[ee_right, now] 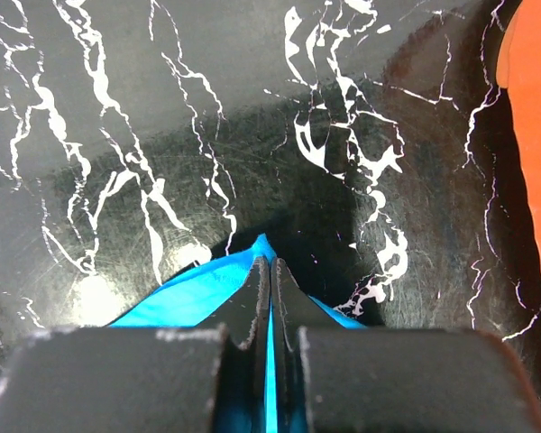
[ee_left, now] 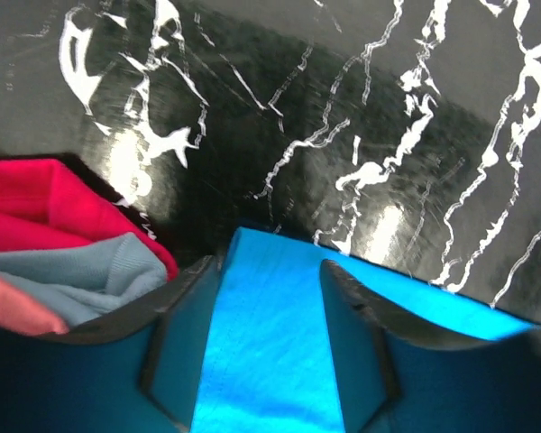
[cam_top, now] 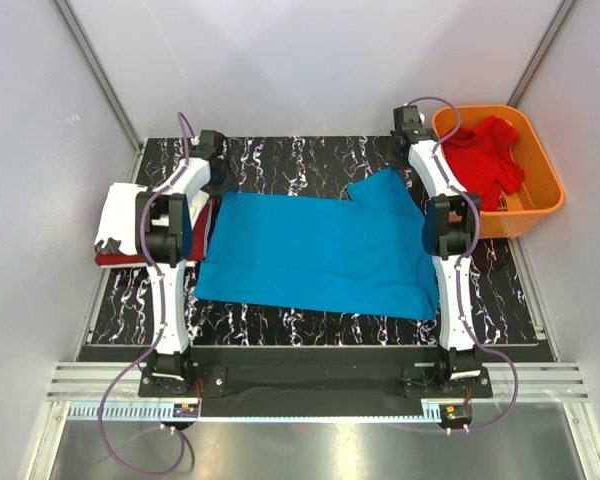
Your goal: Fold and stack the t-shirts
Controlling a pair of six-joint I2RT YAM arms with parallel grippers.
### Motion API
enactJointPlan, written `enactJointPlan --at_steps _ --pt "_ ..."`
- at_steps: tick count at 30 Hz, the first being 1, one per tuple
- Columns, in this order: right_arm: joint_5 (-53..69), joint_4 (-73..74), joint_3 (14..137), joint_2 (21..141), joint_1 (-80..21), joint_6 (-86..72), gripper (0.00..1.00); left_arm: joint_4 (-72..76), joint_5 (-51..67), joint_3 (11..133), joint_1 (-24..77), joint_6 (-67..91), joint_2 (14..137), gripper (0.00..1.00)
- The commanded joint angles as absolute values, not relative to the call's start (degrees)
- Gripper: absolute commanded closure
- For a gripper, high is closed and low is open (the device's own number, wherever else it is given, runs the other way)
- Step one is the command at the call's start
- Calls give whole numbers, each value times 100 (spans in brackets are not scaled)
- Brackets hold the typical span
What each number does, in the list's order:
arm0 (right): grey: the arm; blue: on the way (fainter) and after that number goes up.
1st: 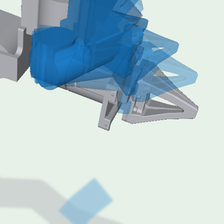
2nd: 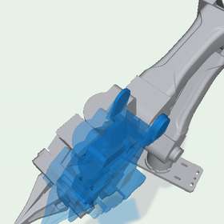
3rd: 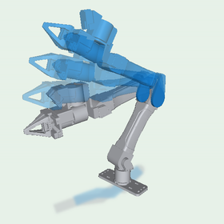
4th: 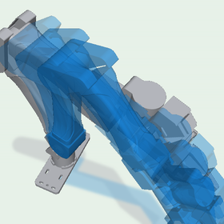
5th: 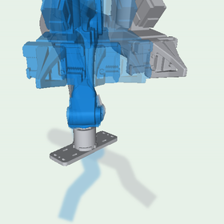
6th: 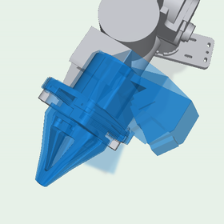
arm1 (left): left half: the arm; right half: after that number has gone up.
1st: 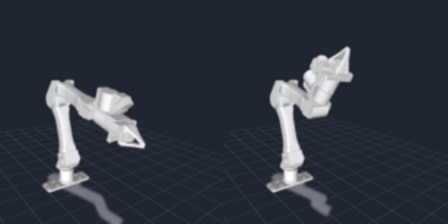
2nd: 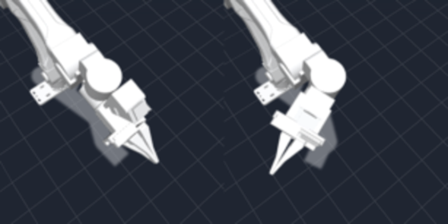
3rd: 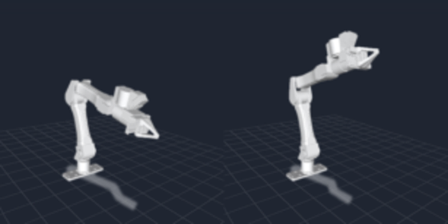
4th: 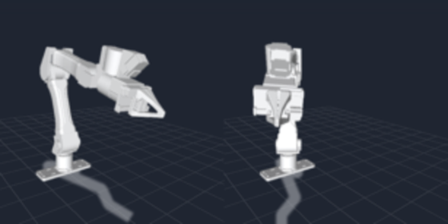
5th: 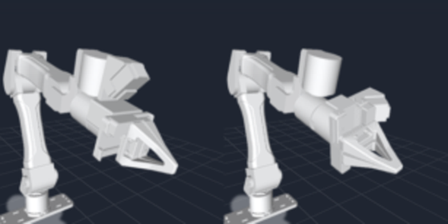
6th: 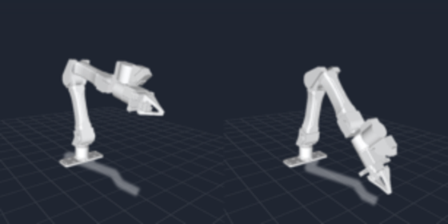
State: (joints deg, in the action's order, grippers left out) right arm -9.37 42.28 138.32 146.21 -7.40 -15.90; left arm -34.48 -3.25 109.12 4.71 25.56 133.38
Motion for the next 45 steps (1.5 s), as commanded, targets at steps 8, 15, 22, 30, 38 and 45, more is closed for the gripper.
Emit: enactJointPlan --at_steps 8,15,22,30,38,45 --pt "-519 3858 13430 13764 -782 -1679 100 -3903 -598 11602 483 2646 13799 100" --pt "-501 3885 13202 13334 -774 -1696 100 -3358 -598 10804 483 2558 12984 100" --pt "-439 3560 12184 12272 -774 -1714 100 -2409 -132 9564 527 2523 11805 100" --pt "-255 2884 10338 10970 -774 -1872 100 -1846 -246 8333 545 2514 10786 100" --pt "-114 2487 8579 9854 -782 -2065 100 -1362 -571 7225 545 2566 9871 100" --pt "-132 2566 7806 8870 -800 -2065 100 -1353 -764 6935 545 2557 9502 100"
